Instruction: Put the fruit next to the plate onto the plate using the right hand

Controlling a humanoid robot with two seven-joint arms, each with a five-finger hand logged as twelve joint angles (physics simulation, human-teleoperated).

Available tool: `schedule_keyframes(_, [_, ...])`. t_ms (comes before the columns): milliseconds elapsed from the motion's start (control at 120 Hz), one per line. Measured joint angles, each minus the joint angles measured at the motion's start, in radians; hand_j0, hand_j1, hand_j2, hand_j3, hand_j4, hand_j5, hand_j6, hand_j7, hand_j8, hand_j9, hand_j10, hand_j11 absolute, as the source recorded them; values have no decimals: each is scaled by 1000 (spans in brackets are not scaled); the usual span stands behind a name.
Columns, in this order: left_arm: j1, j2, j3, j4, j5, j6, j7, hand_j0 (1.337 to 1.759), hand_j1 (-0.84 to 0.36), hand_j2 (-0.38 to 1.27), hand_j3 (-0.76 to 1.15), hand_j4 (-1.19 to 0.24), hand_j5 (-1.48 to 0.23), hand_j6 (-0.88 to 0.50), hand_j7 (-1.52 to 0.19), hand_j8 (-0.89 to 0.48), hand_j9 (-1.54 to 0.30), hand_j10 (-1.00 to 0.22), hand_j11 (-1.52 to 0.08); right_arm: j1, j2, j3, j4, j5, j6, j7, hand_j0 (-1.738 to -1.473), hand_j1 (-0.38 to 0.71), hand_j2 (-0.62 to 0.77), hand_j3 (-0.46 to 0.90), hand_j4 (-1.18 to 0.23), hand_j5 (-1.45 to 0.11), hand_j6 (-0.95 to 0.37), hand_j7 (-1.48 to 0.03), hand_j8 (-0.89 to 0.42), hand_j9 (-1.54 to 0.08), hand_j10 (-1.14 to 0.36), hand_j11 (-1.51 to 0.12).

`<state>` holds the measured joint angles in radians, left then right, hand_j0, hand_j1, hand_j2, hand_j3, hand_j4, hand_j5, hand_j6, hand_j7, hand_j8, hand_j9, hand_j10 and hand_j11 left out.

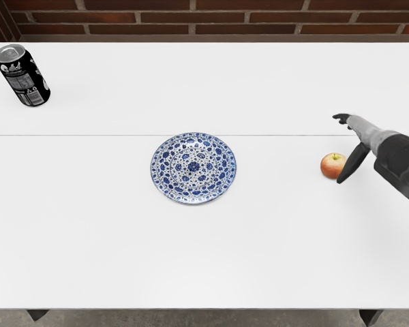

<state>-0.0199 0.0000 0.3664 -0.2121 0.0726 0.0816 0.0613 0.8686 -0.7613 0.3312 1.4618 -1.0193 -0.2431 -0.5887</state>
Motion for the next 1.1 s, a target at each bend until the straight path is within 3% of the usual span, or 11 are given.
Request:
schedule_keyframes(300, [0,0,0,0,0,0,0,1658,69,47,0,-234,-304,-234,-304,-234,-304,-234,-304,-37,74,-25,-39,-68,-109,-21,-1658,-85,-41,0,-226,-289,-228,-289,-227,-289,-226,-289])
schedule_keyframes(883, [0,0,0,0,0,0,0,1658,69,47,0,-234,-304,-234,-304,-234,-304,-233,-304,-60,50,-30,16,-64,-118,-22,-1658,172,-60,0,-450,-588,-453,-584,-451,-588,-450,-588])
schedule_keyframes(1100, [0,0,0,0,0,0,0,1658,69,47,0,-234,-304,-234,-304,-234,-304,-233,-304,-63,47,-32,27,-60,-116,-22,-1657,221,1,0,-530,-665,-511,-674,-391,-679,-481,-679])
